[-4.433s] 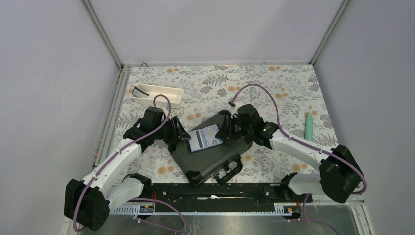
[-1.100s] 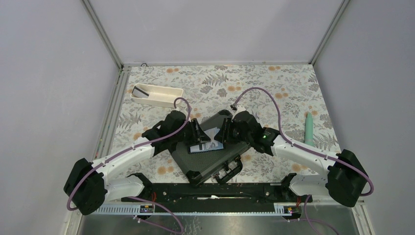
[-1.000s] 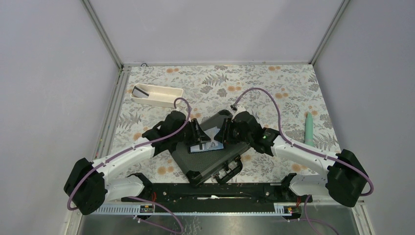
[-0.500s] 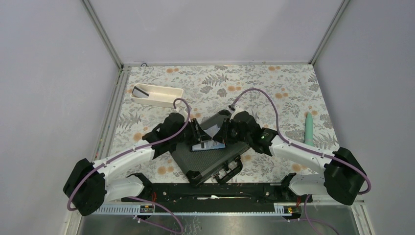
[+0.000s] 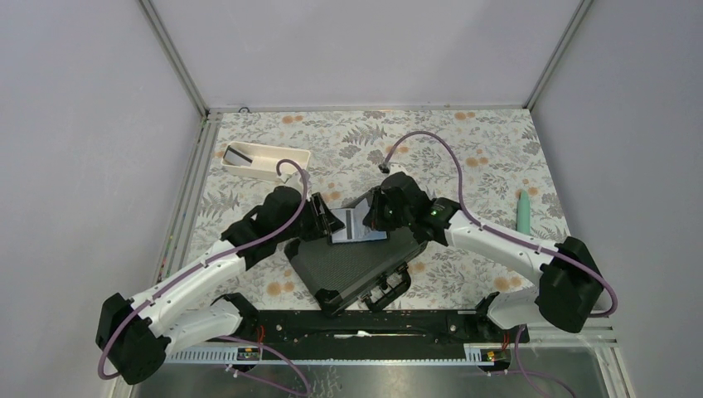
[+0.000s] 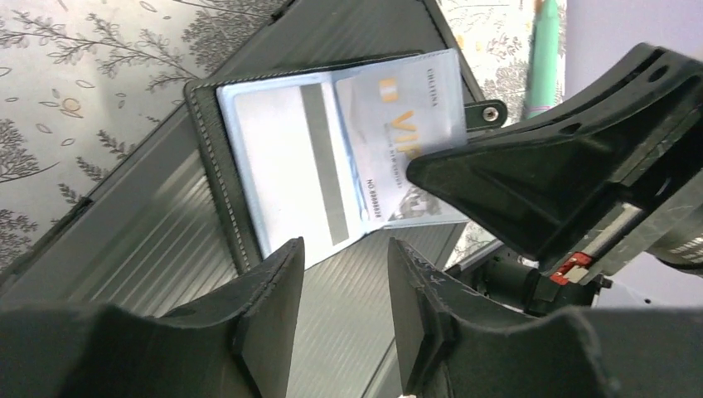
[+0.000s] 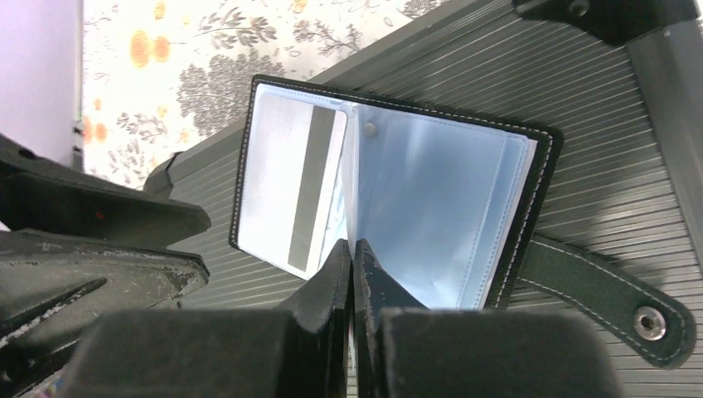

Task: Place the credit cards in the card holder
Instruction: Turn over the card holder at the center of the board.

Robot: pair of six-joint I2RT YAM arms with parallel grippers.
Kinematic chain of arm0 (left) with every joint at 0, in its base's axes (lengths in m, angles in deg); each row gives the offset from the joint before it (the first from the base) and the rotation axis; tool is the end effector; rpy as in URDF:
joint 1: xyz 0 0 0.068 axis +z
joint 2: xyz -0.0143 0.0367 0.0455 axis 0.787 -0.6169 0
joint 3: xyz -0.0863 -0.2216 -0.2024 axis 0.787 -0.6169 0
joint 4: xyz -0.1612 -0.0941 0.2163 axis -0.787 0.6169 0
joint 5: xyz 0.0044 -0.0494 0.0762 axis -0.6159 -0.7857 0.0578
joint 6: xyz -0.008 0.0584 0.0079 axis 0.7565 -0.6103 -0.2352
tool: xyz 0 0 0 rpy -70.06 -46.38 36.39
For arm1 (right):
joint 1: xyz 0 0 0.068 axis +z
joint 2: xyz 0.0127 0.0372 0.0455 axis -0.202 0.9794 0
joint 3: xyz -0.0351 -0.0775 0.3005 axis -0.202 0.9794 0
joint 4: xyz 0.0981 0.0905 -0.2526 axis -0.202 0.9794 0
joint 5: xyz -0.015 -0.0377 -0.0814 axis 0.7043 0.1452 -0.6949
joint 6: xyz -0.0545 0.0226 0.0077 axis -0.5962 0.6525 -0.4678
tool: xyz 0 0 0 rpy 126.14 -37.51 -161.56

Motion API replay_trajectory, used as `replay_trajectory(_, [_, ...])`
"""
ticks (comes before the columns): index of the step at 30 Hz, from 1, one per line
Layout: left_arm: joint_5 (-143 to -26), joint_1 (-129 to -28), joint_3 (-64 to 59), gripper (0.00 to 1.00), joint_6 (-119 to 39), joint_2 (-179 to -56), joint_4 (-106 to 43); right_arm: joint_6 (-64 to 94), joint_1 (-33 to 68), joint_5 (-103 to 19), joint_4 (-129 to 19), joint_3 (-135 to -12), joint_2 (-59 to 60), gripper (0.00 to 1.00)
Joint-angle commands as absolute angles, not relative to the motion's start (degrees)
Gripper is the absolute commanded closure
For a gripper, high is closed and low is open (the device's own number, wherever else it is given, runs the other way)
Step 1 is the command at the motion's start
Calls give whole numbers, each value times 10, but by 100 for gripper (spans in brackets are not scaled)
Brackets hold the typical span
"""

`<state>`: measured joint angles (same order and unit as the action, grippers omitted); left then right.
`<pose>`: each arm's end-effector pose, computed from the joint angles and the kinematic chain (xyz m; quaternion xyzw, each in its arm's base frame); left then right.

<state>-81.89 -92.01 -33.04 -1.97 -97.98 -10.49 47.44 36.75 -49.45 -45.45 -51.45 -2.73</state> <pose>0.1700 -0.1486 0.2906 -0.0503 0.8801 -0.3617 0.3034 0.2155 0.2427 0.2898 -0.0712 0.8817 0.3225 0.3370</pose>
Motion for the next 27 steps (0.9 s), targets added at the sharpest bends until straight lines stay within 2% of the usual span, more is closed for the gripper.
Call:
replay_trajectory(1, [-803,-912,-350,56,-21,-980,-118,442,382,-573,-365,-574,9,98])
replay_trajectory(3, [-812,-910,-357,56,-20,-989,-136,439,392,-591,-350,-590,22,95])
replay_trajectory(11, [-837,-903,-383,60,-36,-1001,-202,442,422,-596,-344,-644,66,70])
replay_trajectory(15, [-856,-901,-397,62,-38,-997,-229,441,436,-600,-341,-675,87,62])
replay_trajectory(20, [-861,-898,-406,63,-37,-980,-233,438,455,-620,-322,-720,110,57])
replay_trajectory(27, [-859,-866,-406,64,-46,-939,-164,436,458,-625,-319,-740,127,55])
